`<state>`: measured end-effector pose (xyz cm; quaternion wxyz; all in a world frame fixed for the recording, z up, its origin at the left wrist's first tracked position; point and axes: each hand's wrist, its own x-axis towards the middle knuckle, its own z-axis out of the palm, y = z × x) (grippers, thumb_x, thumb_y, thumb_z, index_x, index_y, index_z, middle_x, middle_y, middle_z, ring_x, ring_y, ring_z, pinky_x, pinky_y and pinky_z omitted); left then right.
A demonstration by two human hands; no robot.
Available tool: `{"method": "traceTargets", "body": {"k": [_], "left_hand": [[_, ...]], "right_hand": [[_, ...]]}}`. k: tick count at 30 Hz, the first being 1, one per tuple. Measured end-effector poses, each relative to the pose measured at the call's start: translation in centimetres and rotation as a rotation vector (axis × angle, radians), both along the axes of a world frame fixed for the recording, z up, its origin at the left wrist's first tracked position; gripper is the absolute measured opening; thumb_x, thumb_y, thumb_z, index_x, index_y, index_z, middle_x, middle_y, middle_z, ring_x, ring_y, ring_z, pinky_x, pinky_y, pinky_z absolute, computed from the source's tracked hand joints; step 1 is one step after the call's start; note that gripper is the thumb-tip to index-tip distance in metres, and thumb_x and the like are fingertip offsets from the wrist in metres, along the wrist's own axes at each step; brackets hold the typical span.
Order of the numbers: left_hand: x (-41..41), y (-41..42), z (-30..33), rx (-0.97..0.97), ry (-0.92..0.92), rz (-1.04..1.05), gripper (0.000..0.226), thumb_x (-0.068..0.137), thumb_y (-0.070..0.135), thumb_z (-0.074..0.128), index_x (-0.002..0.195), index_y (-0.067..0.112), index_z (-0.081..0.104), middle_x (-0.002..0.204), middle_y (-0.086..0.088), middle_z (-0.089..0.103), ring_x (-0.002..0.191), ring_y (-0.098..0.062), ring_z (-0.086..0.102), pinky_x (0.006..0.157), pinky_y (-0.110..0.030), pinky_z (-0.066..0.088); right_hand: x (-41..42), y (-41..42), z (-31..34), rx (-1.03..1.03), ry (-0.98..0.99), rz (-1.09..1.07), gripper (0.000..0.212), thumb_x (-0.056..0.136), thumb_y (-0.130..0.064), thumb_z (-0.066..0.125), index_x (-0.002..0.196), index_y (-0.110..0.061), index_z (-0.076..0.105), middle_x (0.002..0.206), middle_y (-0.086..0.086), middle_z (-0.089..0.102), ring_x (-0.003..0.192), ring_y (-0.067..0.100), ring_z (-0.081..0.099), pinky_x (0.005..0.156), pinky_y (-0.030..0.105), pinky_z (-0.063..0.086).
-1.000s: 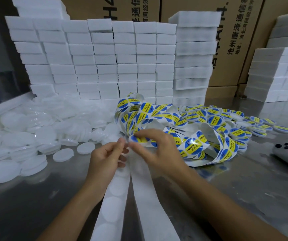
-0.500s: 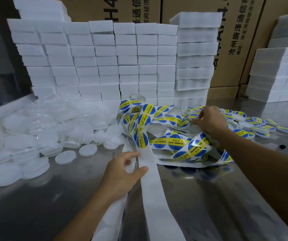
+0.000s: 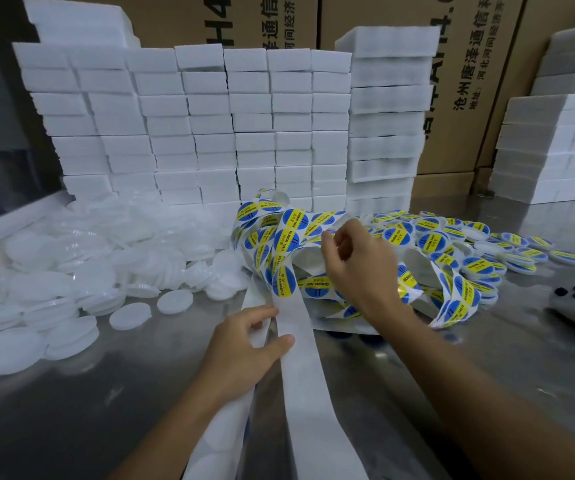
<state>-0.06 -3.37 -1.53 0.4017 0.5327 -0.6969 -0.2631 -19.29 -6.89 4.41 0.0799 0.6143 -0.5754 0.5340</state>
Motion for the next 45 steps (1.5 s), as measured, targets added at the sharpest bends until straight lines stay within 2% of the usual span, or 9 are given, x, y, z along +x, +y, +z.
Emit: {"method": "traceTargets", "body": {"k": [5, 9, 13, 19, 23, 26, 30, 35, 45], "left_hand": [[0.0, 0.0, 0.0, -0.007, 0.007, -0.006, 0.050, 0.075, 0.034, 0.080, 0.122, 0.028, 0.065, 0.119, 0.018, 0.065, 0.101, 0.005, 0.057, 0.073, -0.004, 0.038], [0.2, 0.0, -0.1, -0.003, 0.004, -0.010, 0.050, 0.074, 0.036, 0.081, 0.122, 0.030, 0.066, 0.117, 0.020, 0.064, 0.101, 0.007, 0.057, 0.073, -0.006, 0.038], [0.0, 0.2, 0.2, -0.033, 0.099, 0.028, 0.039, 0.075, 0.028, 0.081, 0.108, 0.041, 0.063, 0.106, 0.025, 0.065, 0.094, 0.006, 0.060, 0.074, -0.012, 0.044], [0.3, 0.0, 1.4, 0.052, 0.547, 0.008, 0.019, 0.088, 0.006, 0.068, 0.104, 0.016, 0.068, 0.086, 0.002, 0.075, 0.072, -0.001, 0.068, 0.062, -0.010, 0.049], [0.5, 0.3, 1.5, 0.055, 0.679, -0.015, 0.018, 0.087, -0.001, 0.066, 0.098, 0.012, 0.069, 0.077, 0.001, 0.076, 0.063, -0.004, 0.068, 0.058, -0.012, 0.050], [0.6, 0.2, 1.6, 0.074, 0.742, 0.010, 0.018, 0.085, 0.001, 0.068, 0.100, 0.011, 0.068, 0.078, -0.003, 0.076, 0.066, -0.008, 0.068, 0.061, -0.017, 0.053], [0.7, 0.1, 1.7, 0.106, 0.824, -0.005, 0.023, 0.082, -0.001, 0.070, 0.101, 0.012, 0.067, 0.087, -0.008, 0.076, 0.077, -0.016, 0.071, 0.072, -0.026, 0.059], [0.8, 0.0, 1.9, 0.152, 0.938, -0.036, 0.029, 0.076, -0.012, 0.068, 0.095, 0.010, 0.066, 0.084, -0.009, 0.075, 0.074, -0.015, 0.072, 0.065, -0.021, 0.056], [0.6, 0.4, 2.9, 0.184, 1.061, -0.153, 0.036, 0.064, 0.003, 0.070, 0.098, 0.012, 0.065, 0.087, -0.008, 0.075, 0.074, -0.016, 0.071, 0.062, -0.024, 0.057]], "right_hand": [[2.7, 1.3, -1.9, 0.154, 0.232, 0.121, 0.034, 0.091, -0.051, 0.055, 0.103, -0.022, 0.041, 0.076, -0.005, 0.068, 0.073, 0.023, 0.064, 0.075, 0.037, 0.045], [3.1, 1.4, -2.9, 0.270, 0.286, 0.252, 0.018, 0.092, -0.024, 0.062, 0.107, -0.018, 0.055, 0.089, 0.000, 0.067, 0.083, 0.023, 0.063, 0.082, 0.044, 0.048], [3.0, 1.8, -3.2, 0.276, 0.065, 0.419, 0.017, 0.091, -0.010, 0.065, 0.103, -0.018, 0.072, 0.094, -0.010, 0.068, 0.082, 0.002, 0.059, 0.079, 0.016, 0.050], [3.4, 2.3, -2.8, 0.368, -0.260, 0.650, 0.029, 0.085, -0.006, 0.072, 0.100, -0.030, 0.072, 0.067, -0.029, 0.060, 0.063, -0.005, 0.055, 0.066, 0.009, 0.042], [3.8, 2.4, -2.9, 0.326, -0.302, 0.664, 0.018, 0.086, -0.012, 0.075, 0.102, -0.018, 0.076, 0.063, -0.016, 0.058, 0.061, 0.001, 0.048, 0.064, 0.020, 0.045], [3.8, 2.5, -2.7, 0.300, -0.288, 0.669, 0.020, 0.085, -0.012, 0.076, 0.105, -0.016, 0.076, 0.083, 0.005, 0.071, 0.072, 0.012, 0.060, 0.078, 0.035, 0.055], [3.8, 2.7, -2.7, 0.309, -0.237, 0.680, 0.030, 0.083, -0.012, 0.077, 0.112, -0.020, 0.073, 0.100, -0.005, 0.075, 0.087, 0.013, 0.069, 0.087, 0.032, 0.056], [3.9, 2.7, -2.6, 0.211, -0.198, 0.626, 0.019, 0.085, -0.018, 0.077, 0.103, -0.018, 0.077, 0.089, -0.003, 0.074, 0.081, 0.022, 0.066, 0.083, 0.037, 0.055], [3.1, 2.8, -1.8, -0.153, 0.176, 0.484, 0.023, 0.084, -0.025, 0.077, 0.104, -0.013, 0.078, 0.084, 0.003, 0.055, 0.068, 0.014, 0.055, 0.061, 0.033, 0.050]]}}
